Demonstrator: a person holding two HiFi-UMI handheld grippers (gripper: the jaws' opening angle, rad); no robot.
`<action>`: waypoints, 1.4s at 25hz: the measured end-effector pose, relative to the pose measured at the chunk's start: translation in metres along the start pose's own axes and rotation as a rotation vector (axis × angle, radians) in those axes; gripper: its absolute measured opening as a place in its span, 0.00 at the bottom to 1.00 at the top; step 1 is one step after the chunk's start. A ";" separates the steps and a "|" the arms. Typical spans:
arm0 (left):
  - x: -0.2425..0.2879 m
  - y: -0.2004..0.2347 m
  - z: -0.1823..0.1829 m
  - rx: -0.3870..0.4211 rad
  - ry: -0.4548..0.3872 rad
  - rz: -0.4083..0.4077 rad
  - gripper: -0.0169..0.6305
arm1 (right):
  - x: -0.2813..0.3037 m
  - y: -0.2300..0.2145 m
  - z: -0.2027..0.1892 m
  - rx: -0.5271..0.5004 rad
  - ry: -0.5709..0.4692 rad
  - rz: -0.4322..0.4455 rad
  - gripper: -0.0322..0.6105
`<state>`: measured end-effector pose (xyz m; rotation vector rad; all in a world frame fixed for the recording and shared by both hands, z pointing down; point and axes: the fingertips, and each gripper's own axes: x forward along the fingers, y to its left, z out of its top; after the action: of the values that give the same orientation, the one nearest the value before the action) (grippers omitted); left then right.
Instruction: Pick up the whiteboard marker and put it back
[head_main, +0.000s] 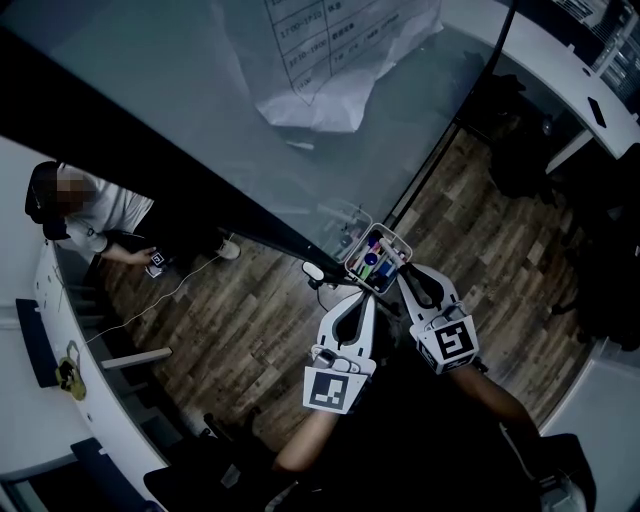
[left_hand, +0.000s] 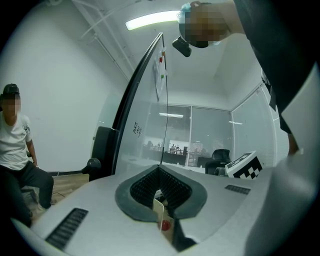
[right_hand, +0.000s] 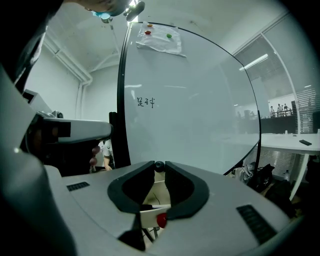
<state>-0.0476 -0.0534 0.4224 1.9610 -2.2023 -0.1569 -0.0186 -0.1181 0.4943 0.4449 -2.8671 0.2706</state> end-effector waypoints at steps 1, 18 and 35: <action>0.000 0.001 0.000 -0.001 0.001 0.002 0.03 | 0.001 0.000 0.000 0.004 0.001 0.003 0.17; -0.007 0.006 -0.001 -0.003 -0.003 0.015 0.03 | 0.008 0.003 0.002 0.003 -0.016 -0.014 0.17; -0.013 -0.001 0.000 0.006 -0.013 -0.007 0.03 | -0.004 0.003 0.002 0.007 -0.041 -0.043 0.16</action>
<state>-0.0451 -0.0402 0.4212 1.9761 -2.2070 -0.1653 -0.0158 -0.1146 0.4911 0.5187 -2.8928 0.2674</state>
